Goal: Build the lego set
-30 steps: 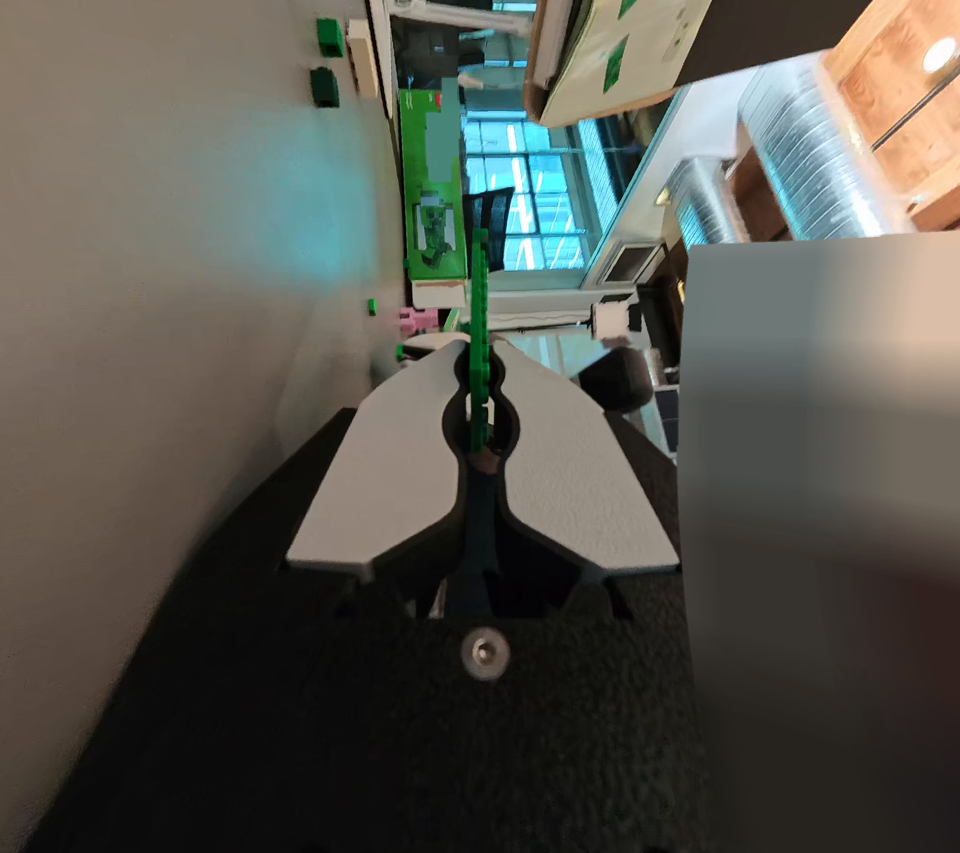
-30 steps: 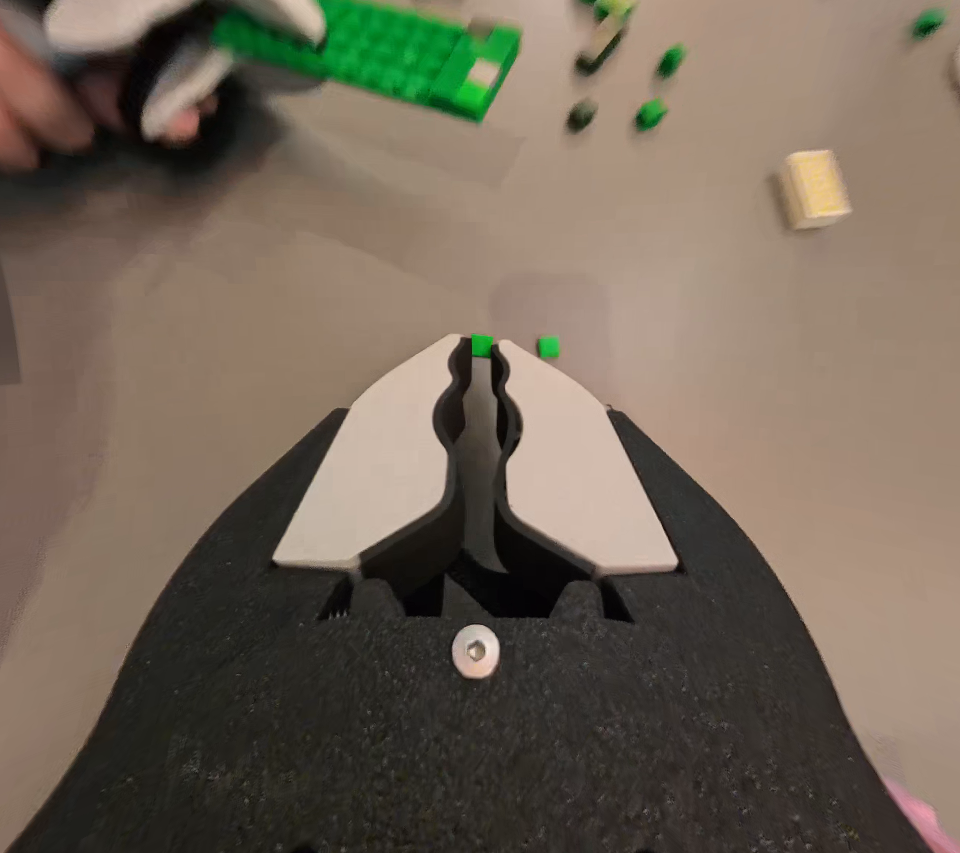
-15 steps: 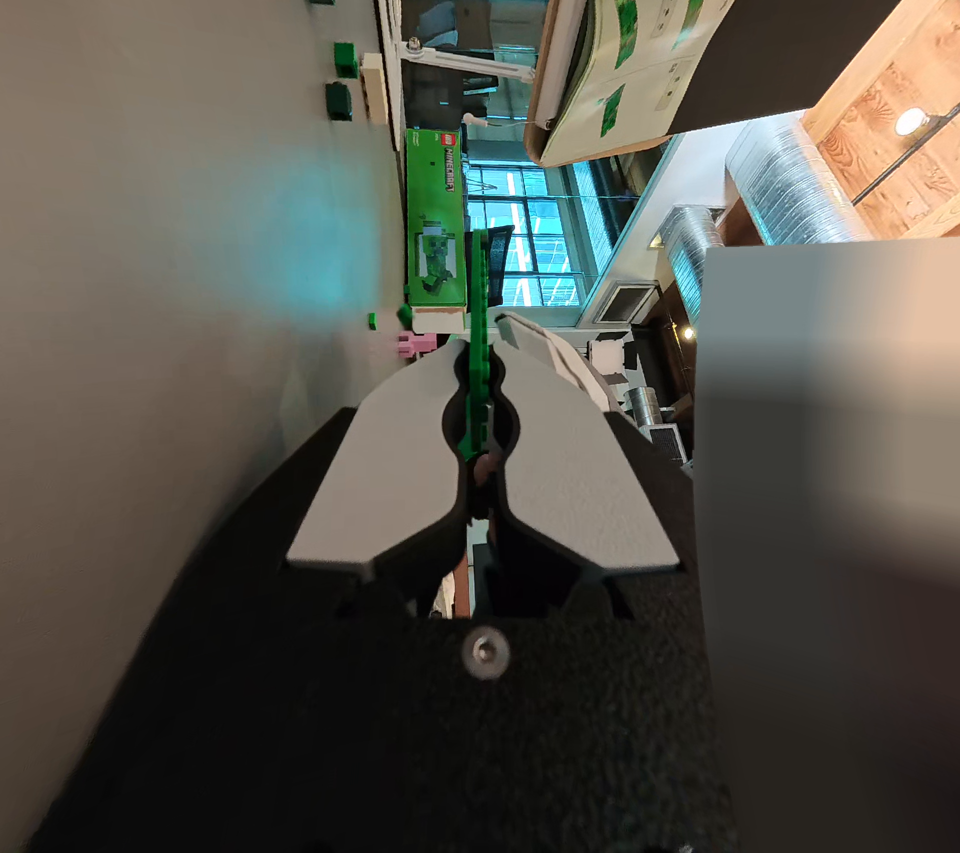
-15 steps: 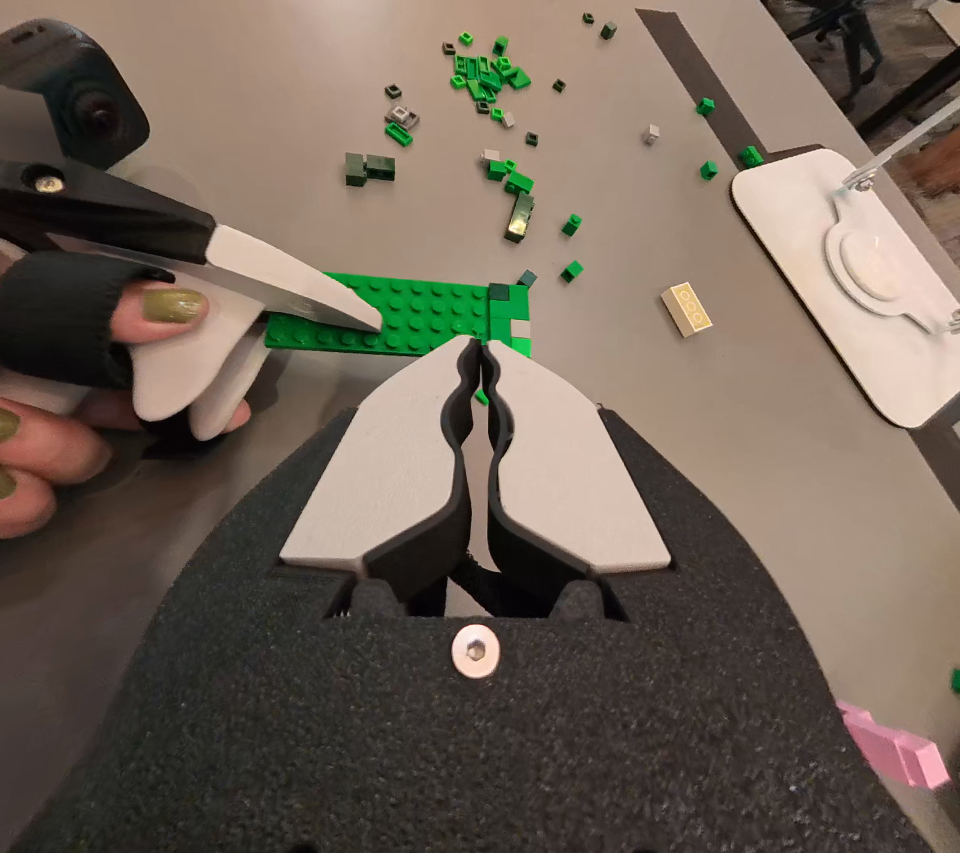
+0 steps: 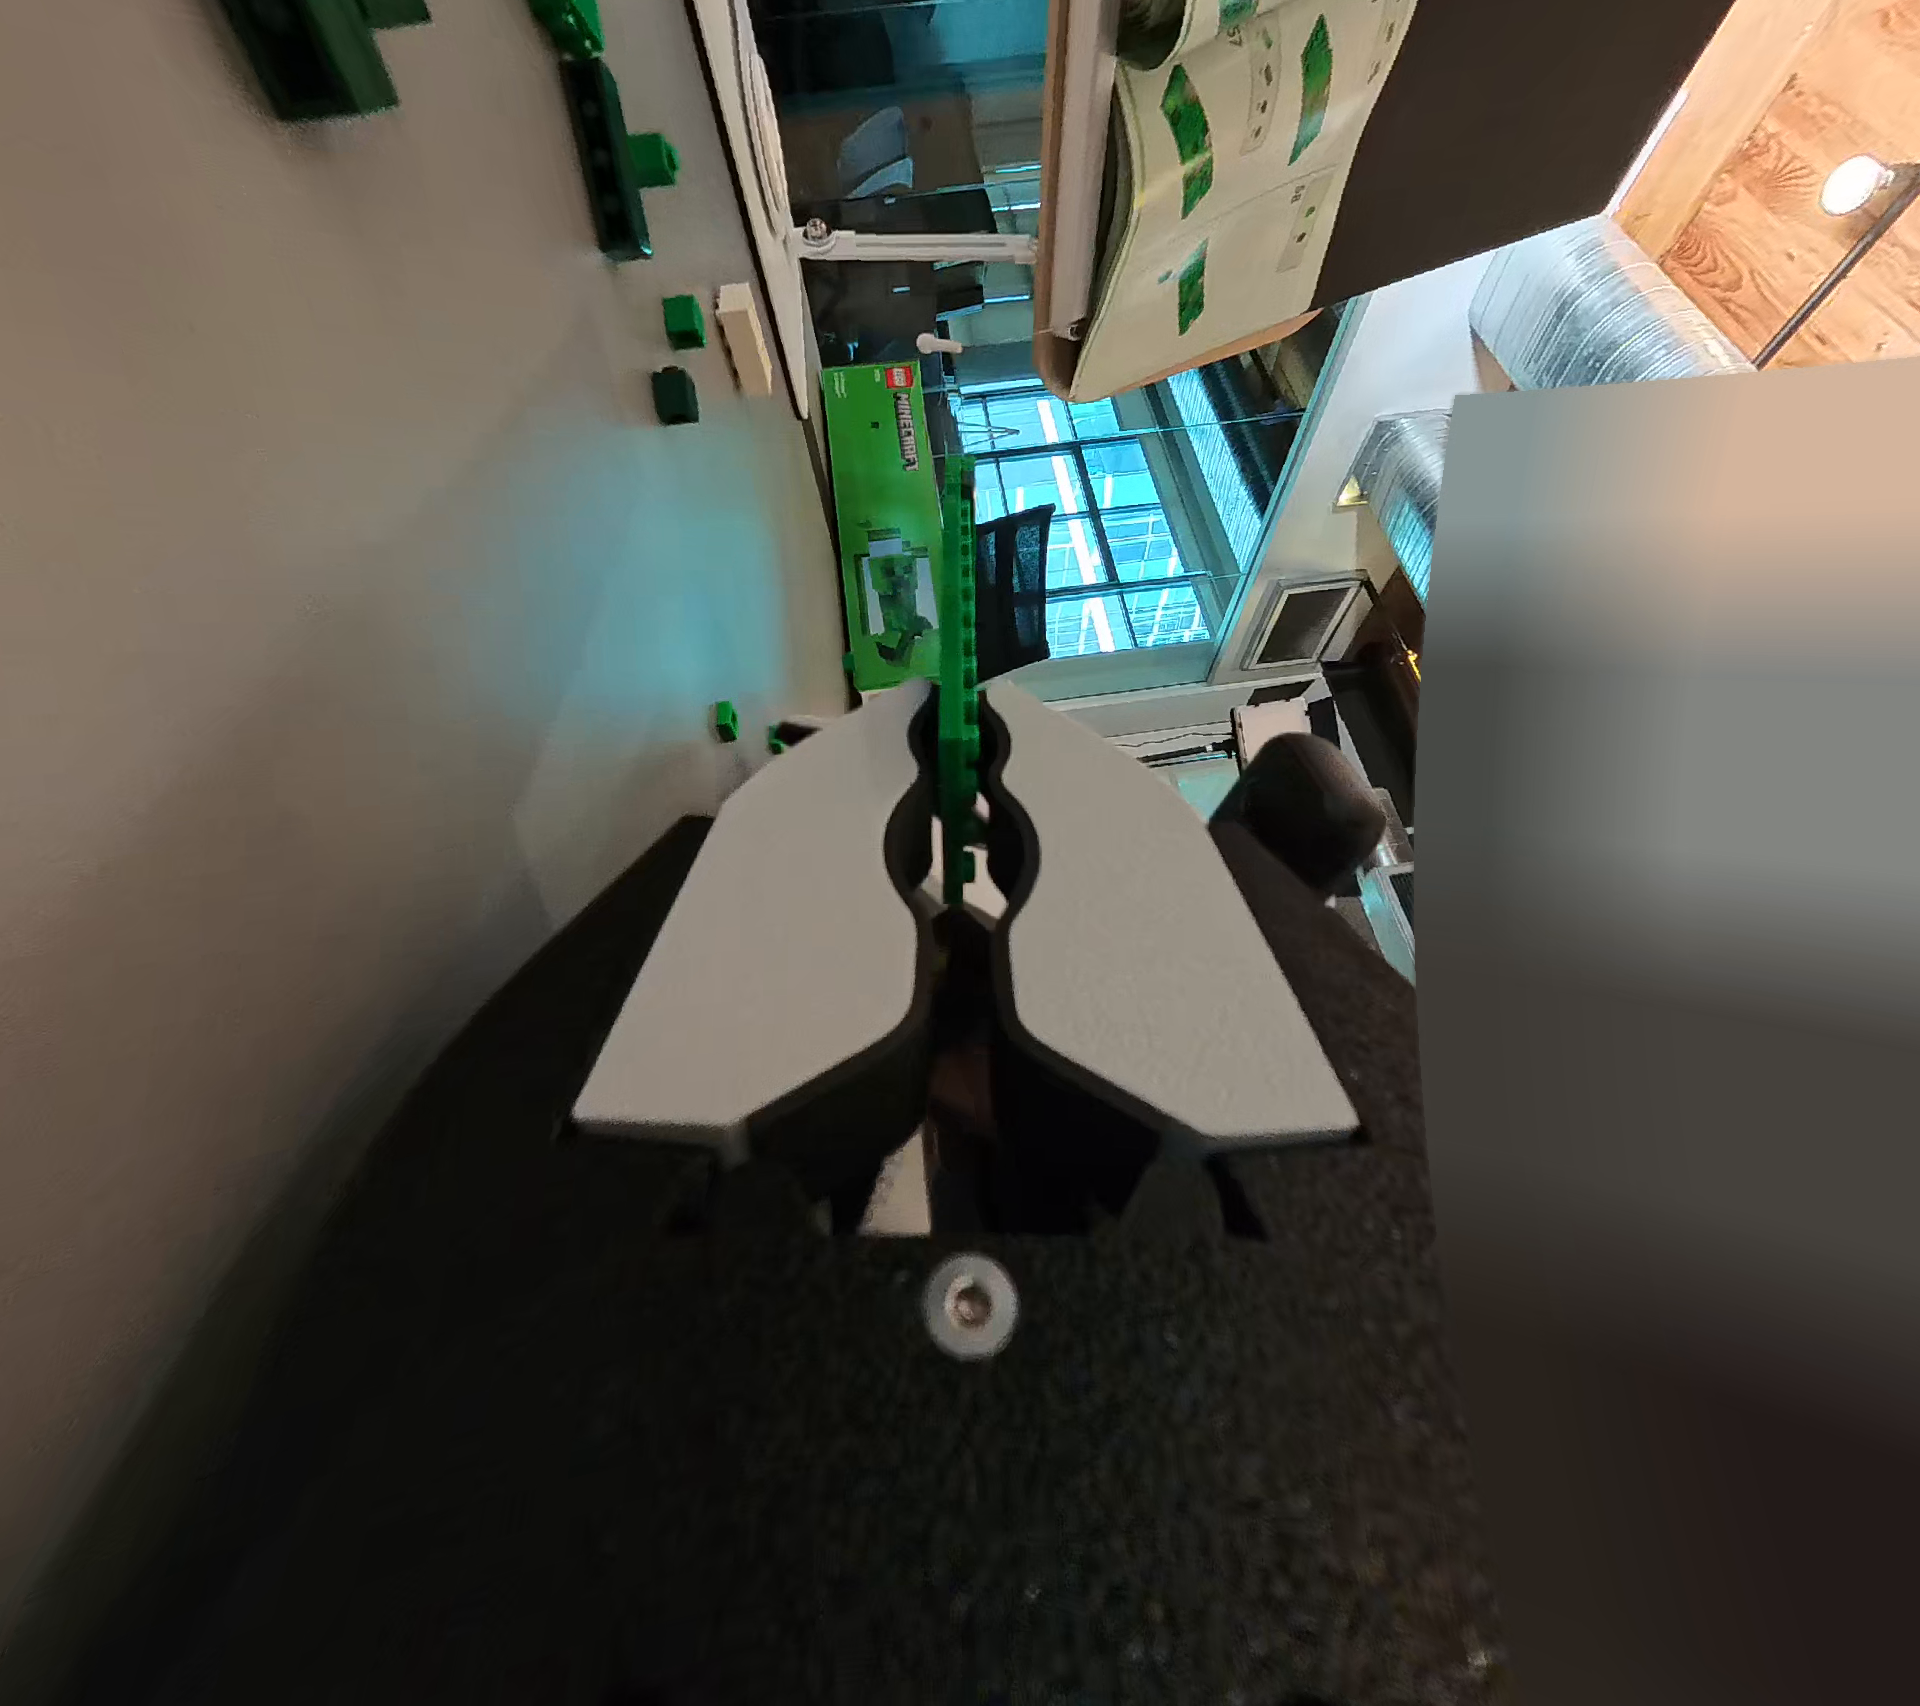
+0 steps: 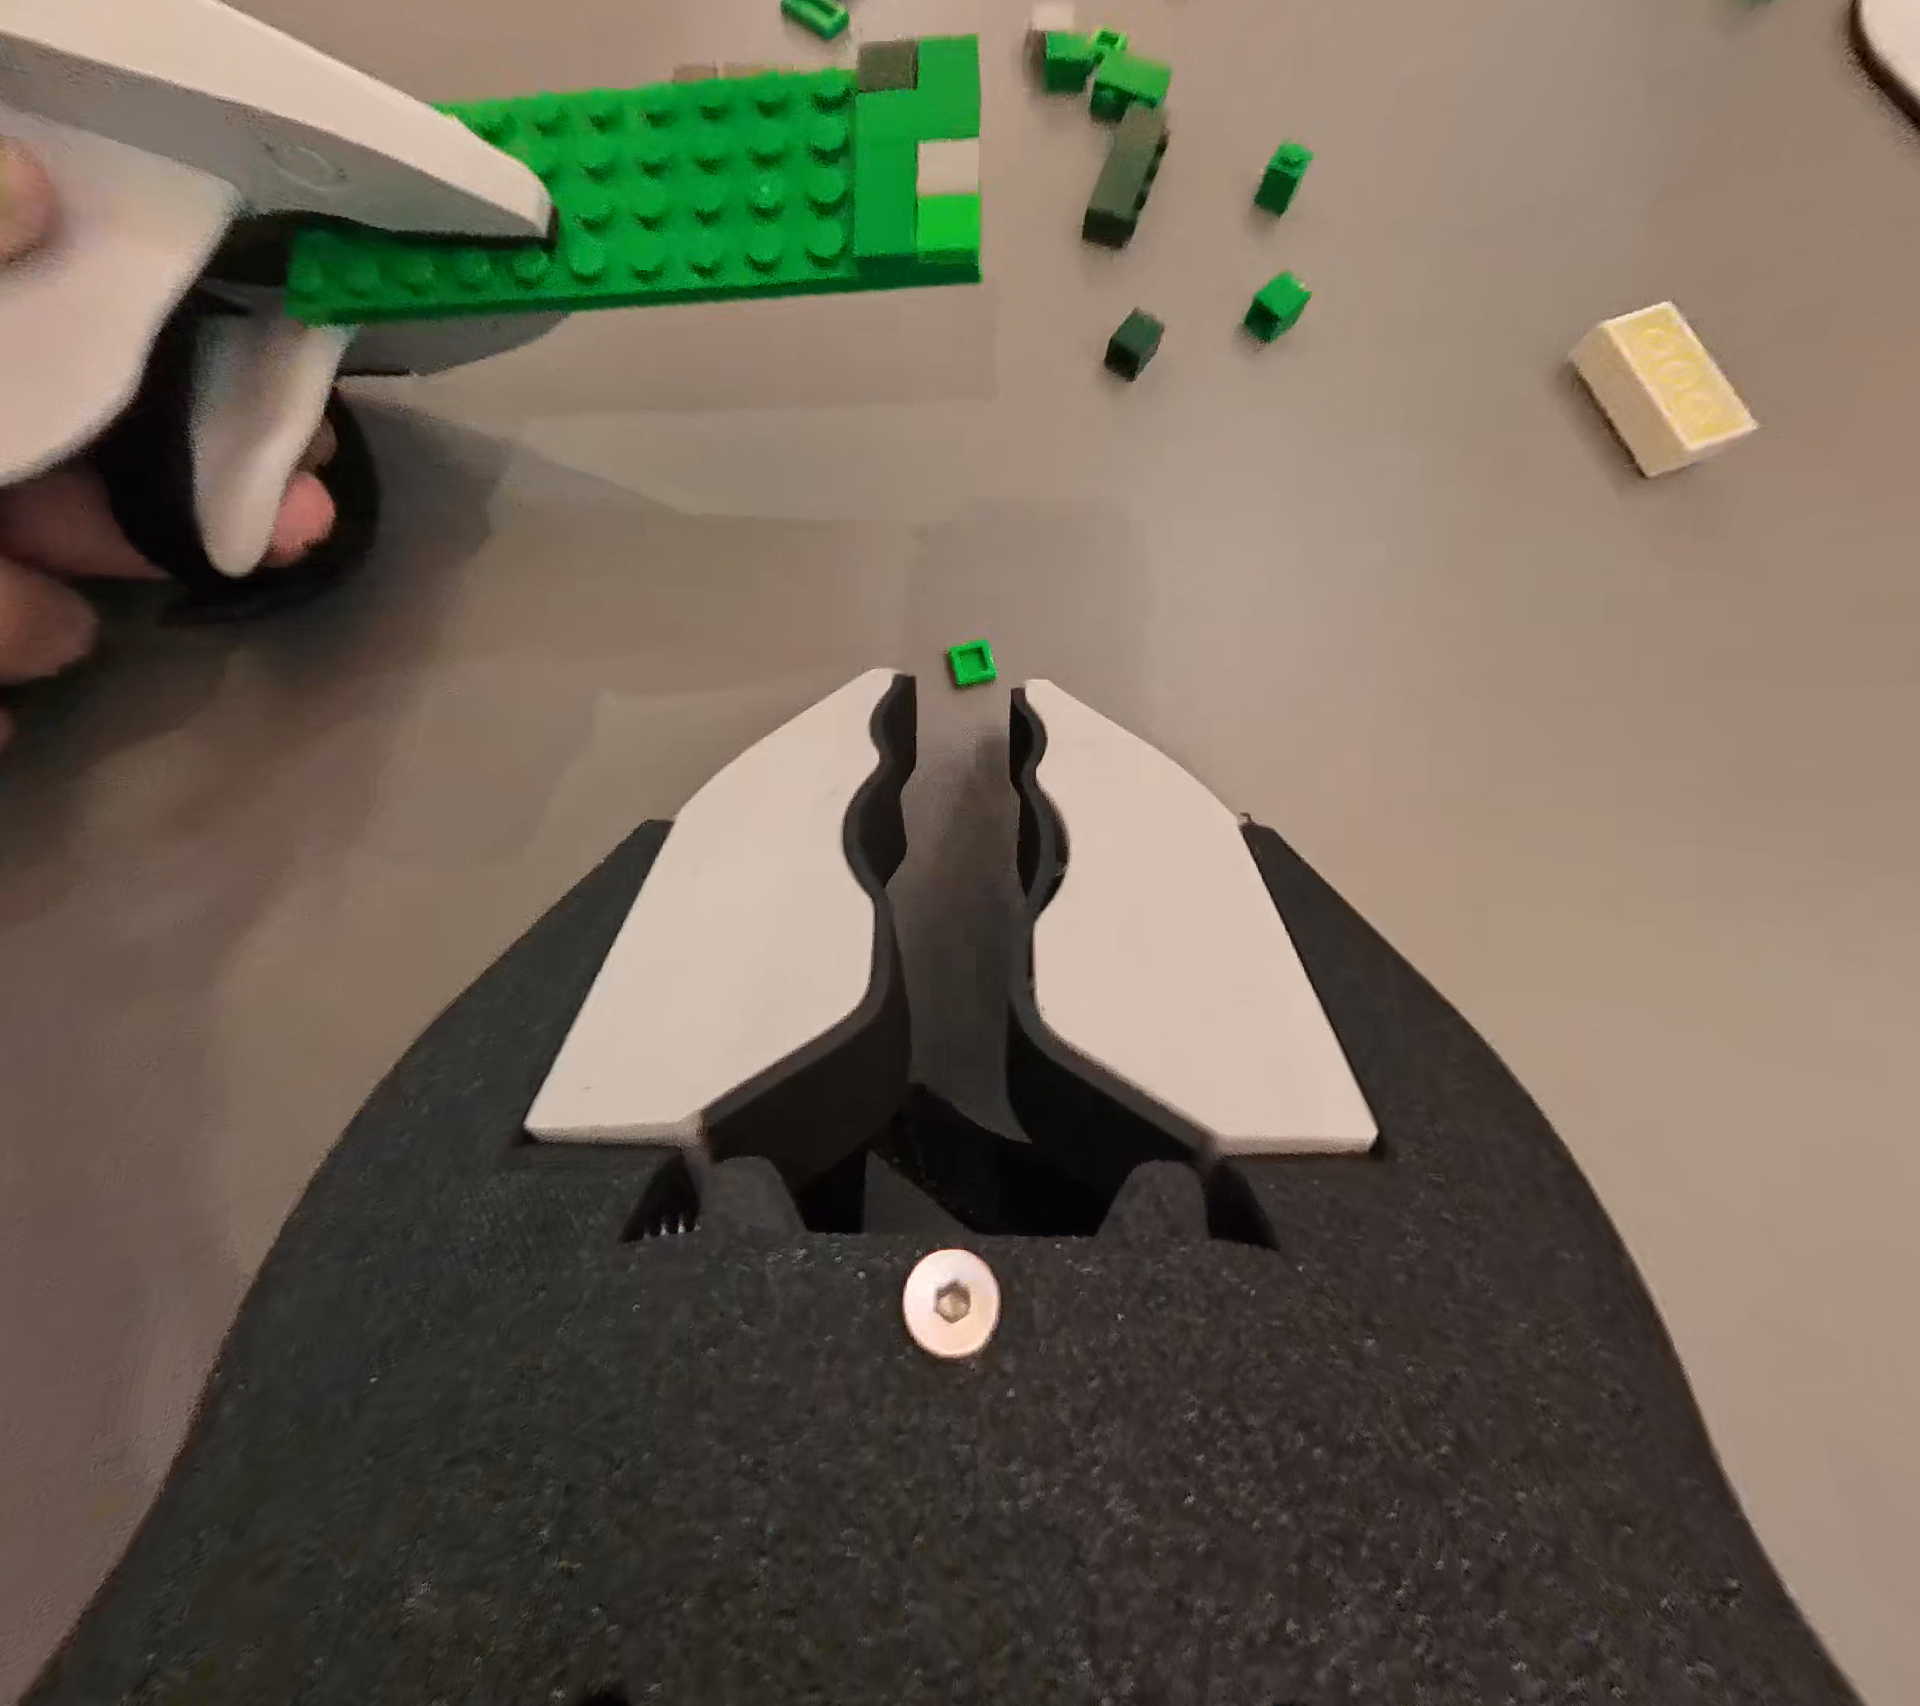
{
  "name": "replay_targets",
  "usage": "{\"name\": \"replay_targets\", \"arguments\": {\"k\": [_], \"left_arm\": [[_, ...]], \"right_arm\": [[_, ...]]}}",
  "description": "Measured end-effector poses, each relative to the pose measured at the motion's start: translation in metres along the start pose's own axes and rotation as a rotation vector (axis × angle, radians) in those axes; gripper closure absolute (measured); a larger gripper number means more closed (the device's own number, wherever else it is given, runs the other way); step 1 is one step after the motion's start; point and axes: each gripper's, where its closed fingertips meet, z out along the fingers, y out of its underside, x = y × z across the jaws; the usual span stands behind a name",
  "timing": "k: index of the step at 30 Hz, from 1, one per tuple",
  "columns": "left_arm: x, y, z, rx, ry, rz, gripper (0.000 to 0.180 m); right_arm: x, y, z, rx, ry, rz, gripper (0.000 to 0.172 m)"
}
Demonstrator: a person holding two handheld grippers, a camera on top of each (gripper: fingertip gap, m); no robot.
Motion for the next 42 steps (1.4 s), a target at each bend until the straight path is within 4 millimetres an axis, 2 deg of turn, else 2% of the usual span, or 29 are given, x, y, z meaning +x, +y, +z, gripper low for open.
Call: {"name": "replay_targets", "arguments": {"k": [3,6,8,11,14,16,20,23,24,26,28,33,36,39,42], "left_arm": [[-0.001,0.000,0.000,-0.006,-0.001,0.000,0.176],[0.000,-0.002,-0.001,-0.006,0.001,0.017,0.176],[0.000,-0.002,-0.001,-0.011,-0.004,0.025,0.176],[-0.002,-0.001,-0.002,-0.038,-0.017,0.034,0.176],[0.001,0.013,0.008,-0.251,0.036,-0.015,0.176],[0.002,0.029,0.007,-0.497,0.050,-0.010,0.176],[-0.008,0.048,-0.006,-0.866,-0.062,0.098,0.176],[-0.019,0.050,-0.011,-0.989,-0.162,0.155,0.176],[-0.021,0.049,-0.010,-0.999,-0.180,0.151,0.175],[-0.024,0.043,-0.003,-0.971,-0.212,0.135,0.141],[-0.022,0.037,0.000,-0.946,-0.218,0.142,0.127],[-0.028,-0.001,0.001,-0.802,-0.318,0.439,0.124],[-0.021,-0.018,0.000,-0.726,-0.369,0.643,0.124],[-0.016,-0.018,-0.002,-0.705,-0.396,0.717,0.125],[-0.023,-0.017,-0.007,-0.701,-0.445,0.734,0.123]], "right_arm": [[0.002,0.002,0.008,-0.021,0.012,-0.069,0.155],[0.002,0.000,0.013,-0.027,-0.014,-0.066,0.156],[-0.001,-0.001,0.016,-0.042,-0.044,-0.061,0.165],[0.000,0.000,0.016,-0.064,-0.027,-0.094,0.165],[0.005,0.005,0.010,-0.084,0.022,-0.132,0.165],[0.008,0.011,0.003,-0.099,0.032,-0.132,0.165],[0.013,0.023,-0.009,-0.123,0.061,-0.145,0.165],[0.014,0.027,-0.015,-0.115,0.072,-0.157,0.164],[0.013,0.027,-0.017,-0.103,0.071,-0.162,0.161],[0.010,0.026,-0.020,-0.066,0.072,-0.168,0.157],[0.010,0.027,-0.023,-0.040,0.079,-0.186,0.156],[0.013,0.036,-0.030,-0.030,0.018,-0.182,0.156],[0.012,0.033,-0.025,-0.024,-0.041,-0.107,0.157],[0.015,0.030,-0.020,-0.058,0.003,-0.120,0.157],[0.014,0.027,-0.014,-0.086,0.007,-0.137,0.159]]}}
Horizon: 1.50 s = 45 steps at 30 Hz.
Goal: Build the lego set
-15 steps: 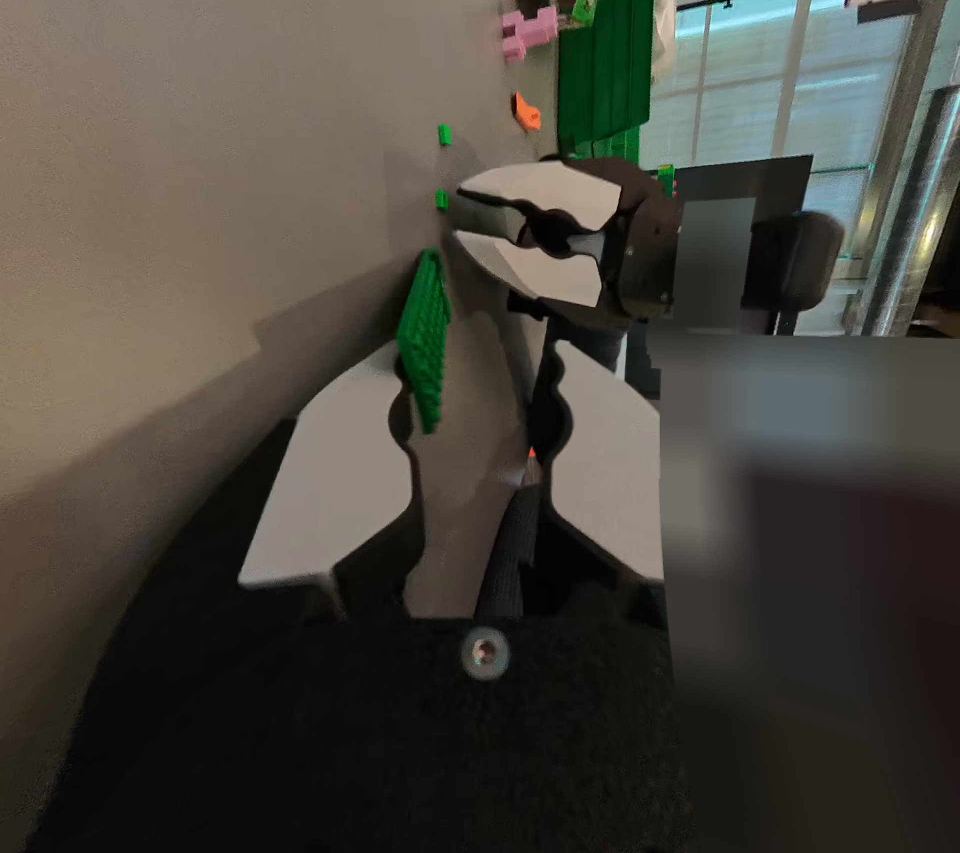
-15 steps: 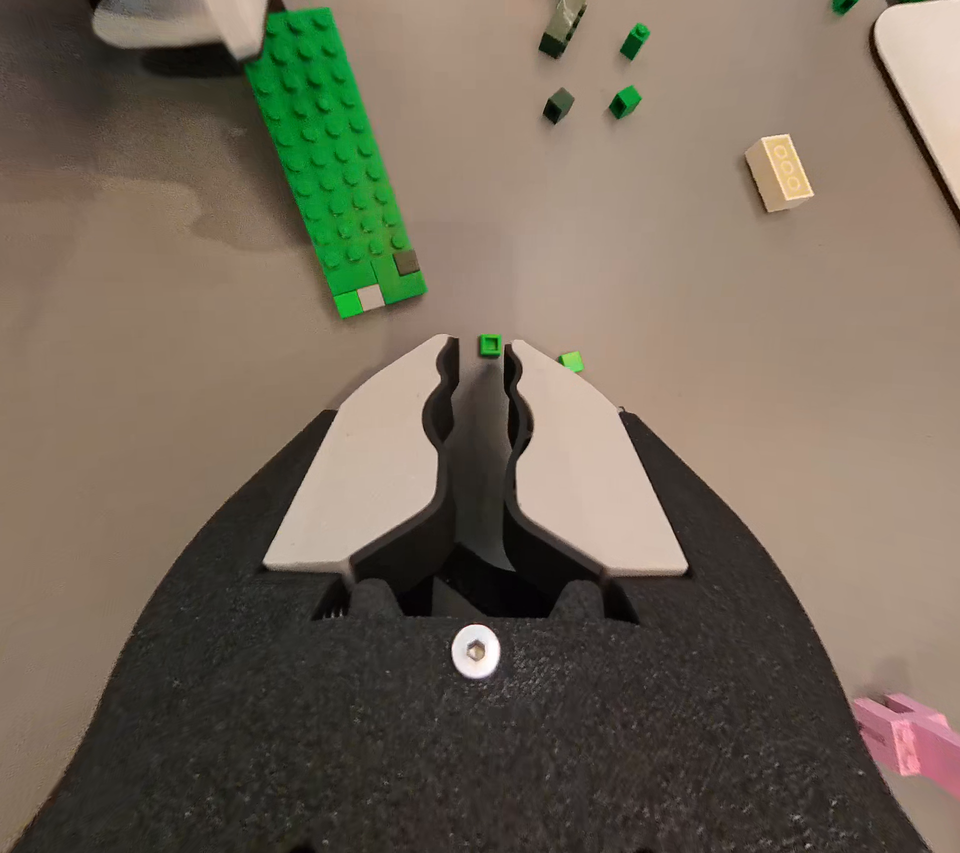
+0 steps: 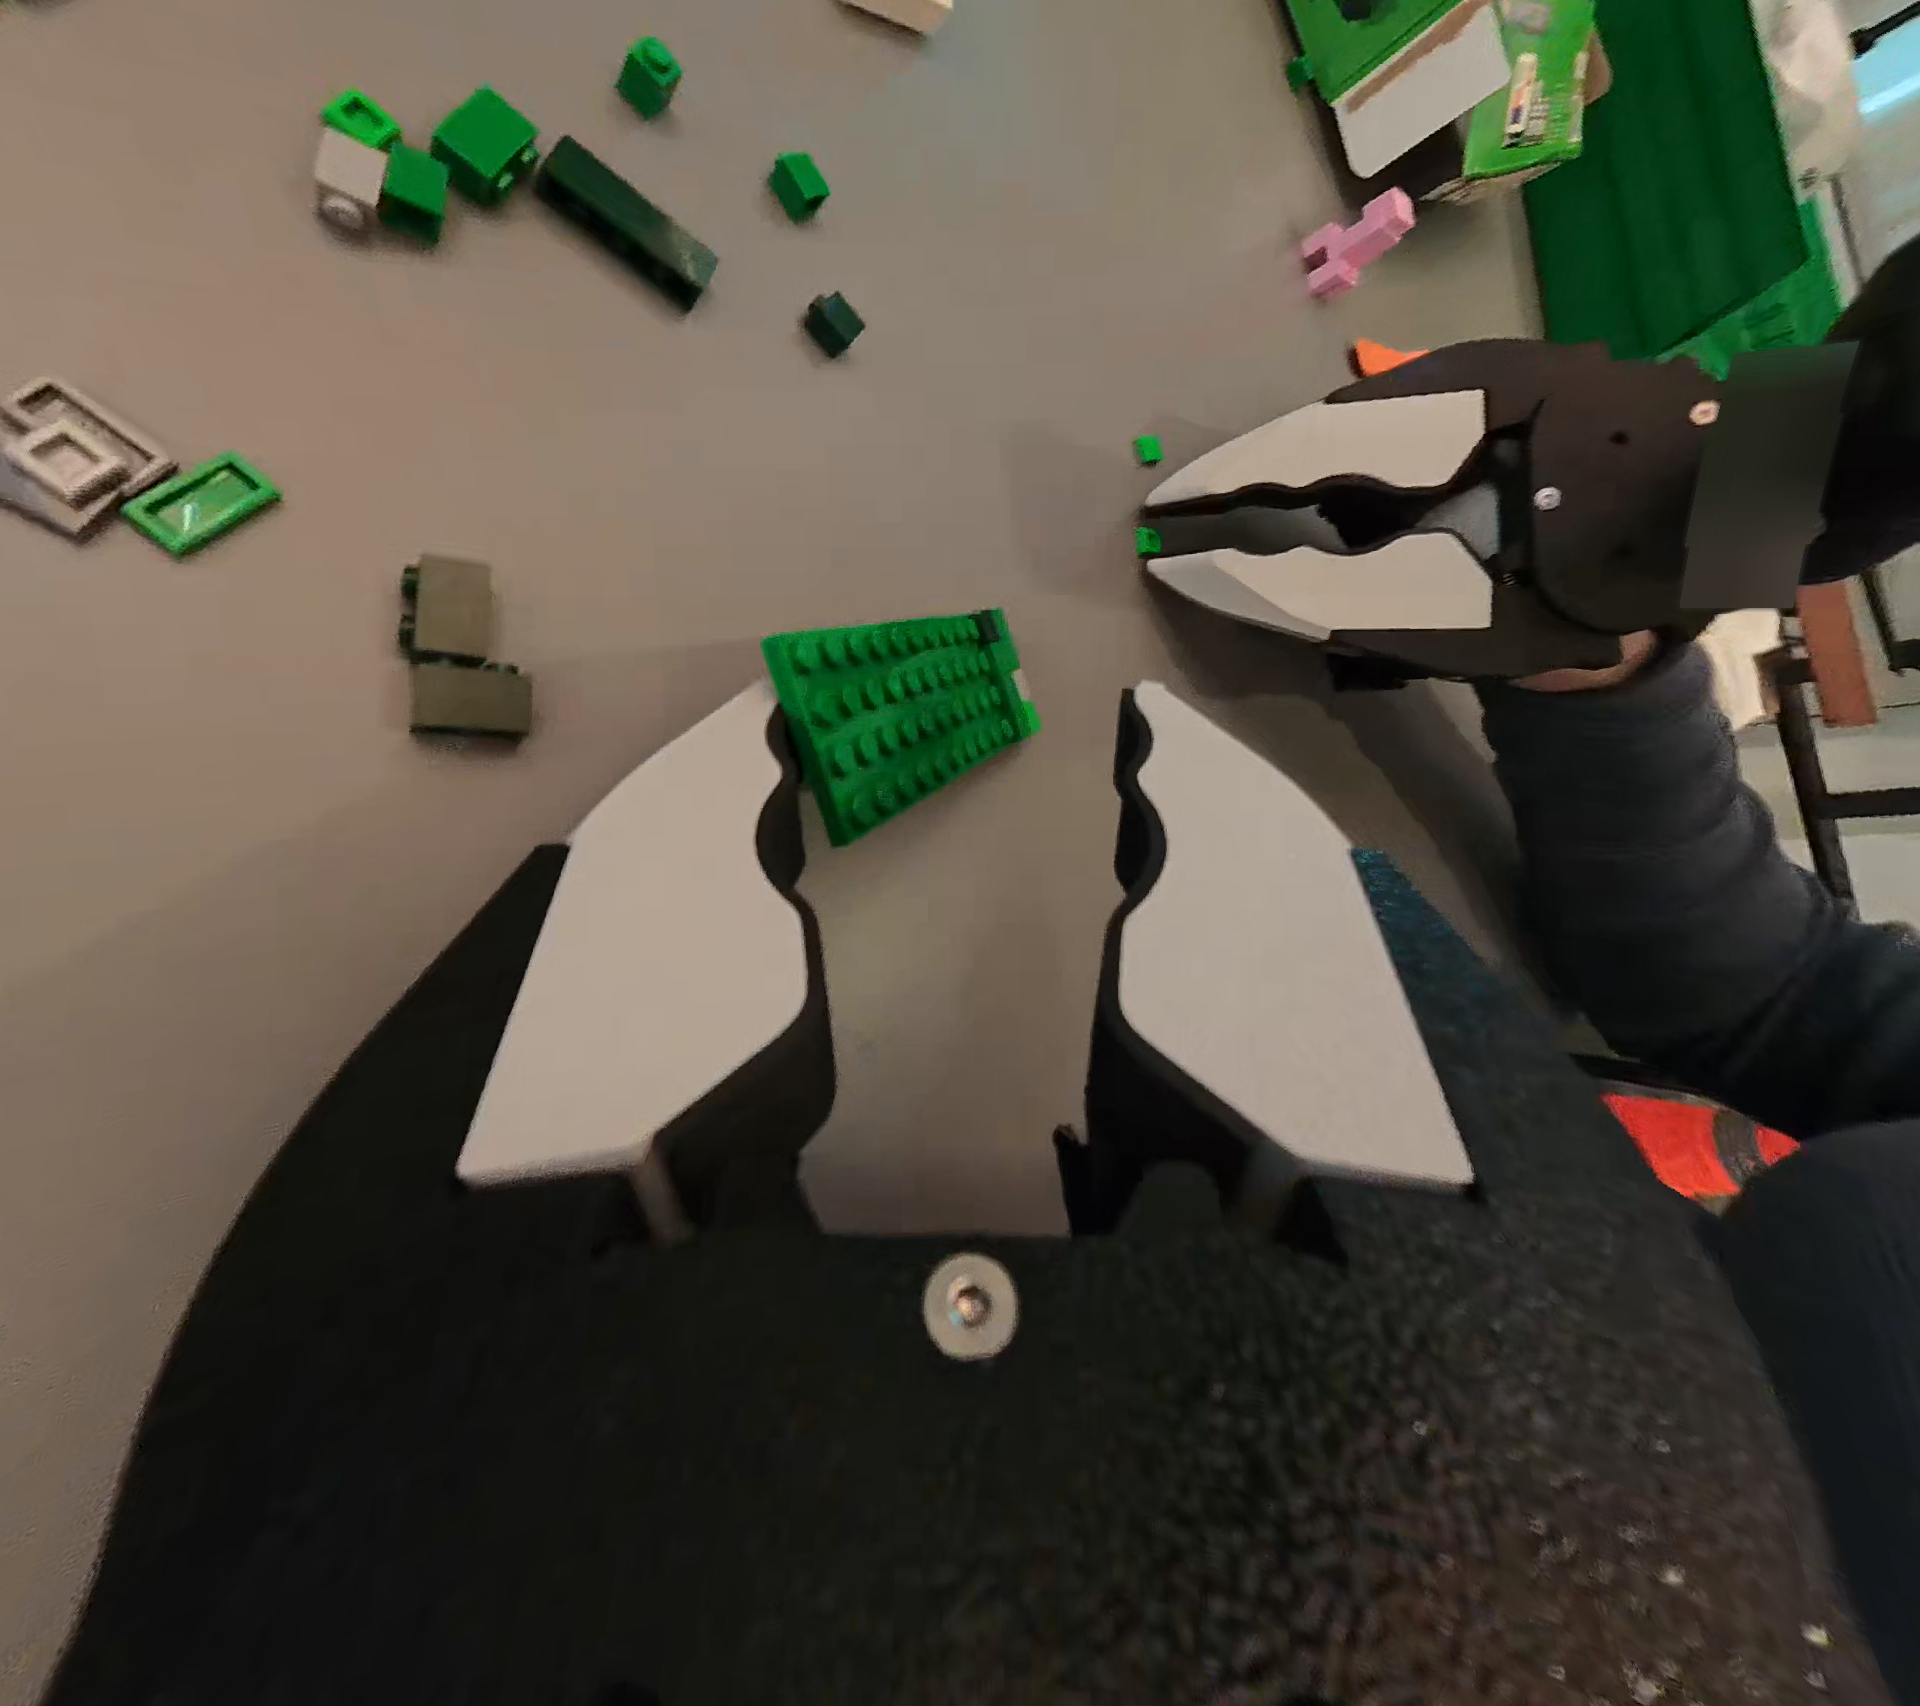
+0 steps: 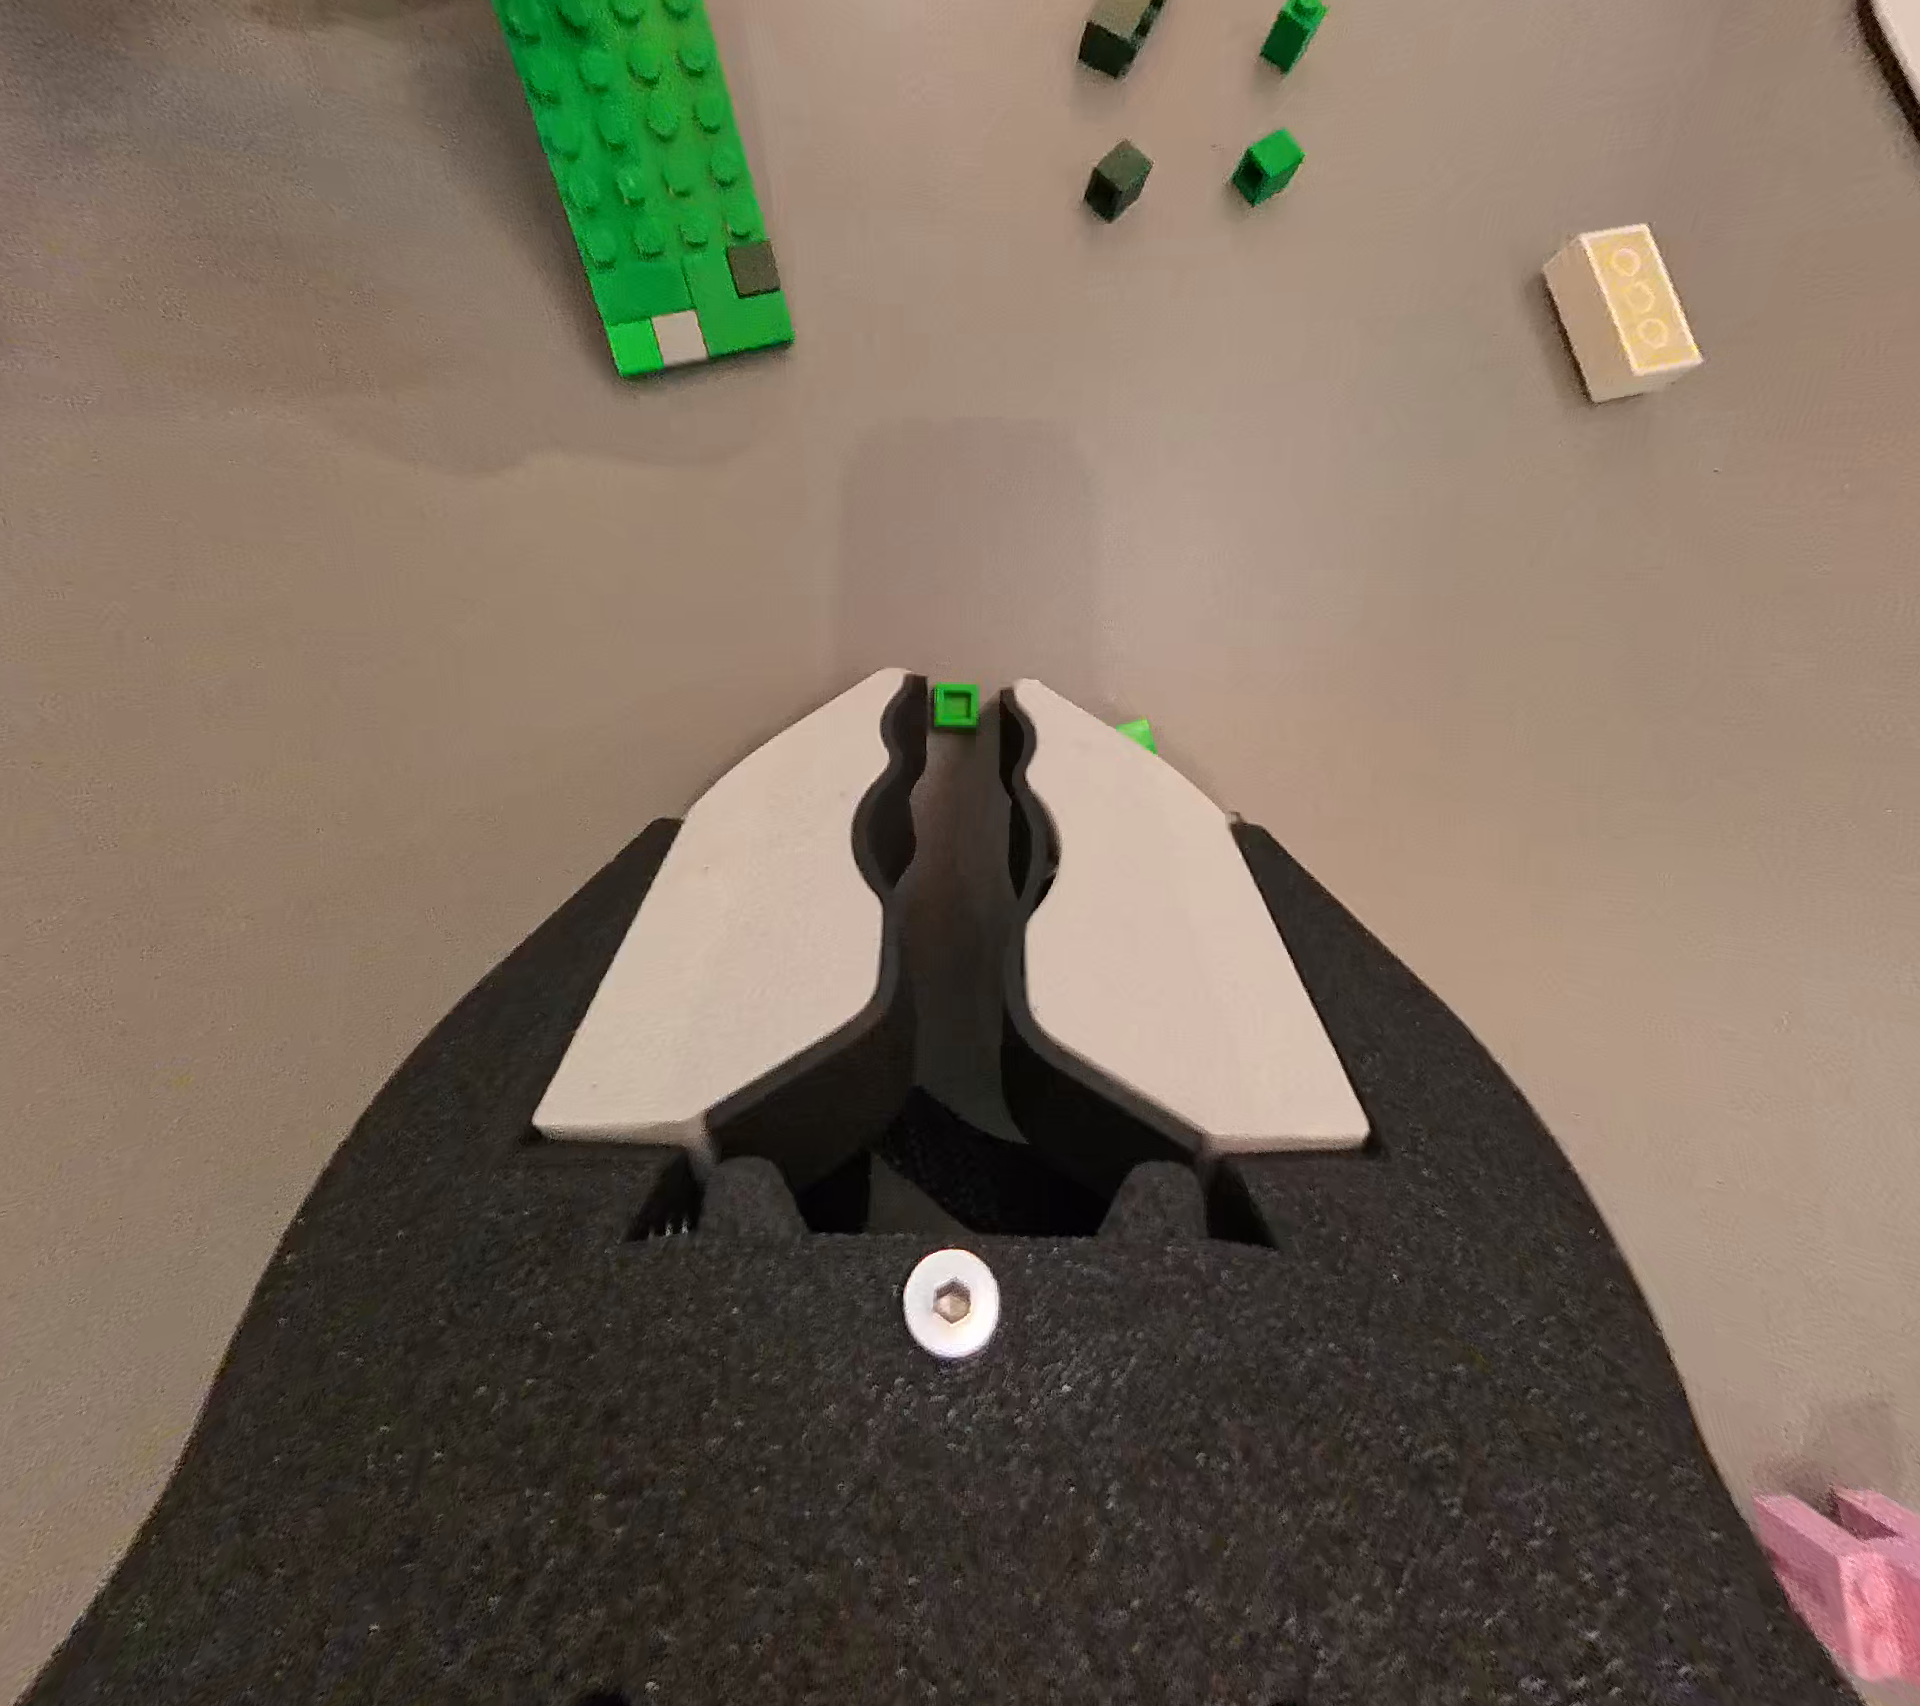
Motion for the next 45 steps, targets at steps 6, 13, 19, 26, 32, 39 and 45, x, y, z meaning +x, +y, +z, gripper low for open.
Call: {"name": "replay_targets", "arguments": {"k": [6,13,19,26,32,39,45], "left_arm": [[-0.029,0.002,-0.015,0.039,-0.206,0.045,0.103],[0.055,-0.016,-0.010,0.201,0.073,0.295,0.118],[0.116,-0.014,0.001,0.160,0.507,0.149,0.143],[0.145,-0.011,-0.013,0.047,0.912,-0.140,0.148],[0.169,-0.002,-0.026,-0.060,1.202,-0.318,0.149],[0.182,0.001,-0.039,-0.110,1.361,-0.359,0.163],[0.173,-0.002,-0.030,-0.026,1.282,-0.291,0.173]], "right_arm": [[0.001,-0.001,0.002,-0.031,-0.017,-0.008,0.165],[-0.016,-0.062,-0.044,0.455,0.192,-0.401,0.165],[-0.038,-0.080,-0.071,0.597,0.276,-0.598,0.165],[-0.061,-0.096,-0.109,0.898,0.005,-0.413,0.165],[-0.076,-0.109,-0.129,1.008,-0.124,-0.392,0.165],[-0.081,-0.110,-0.131,1.014,-0.159,-0.410,0.165],[-0.070,-0.106,-0.130,0.998,-0.069,-0.399,0.162]]}}
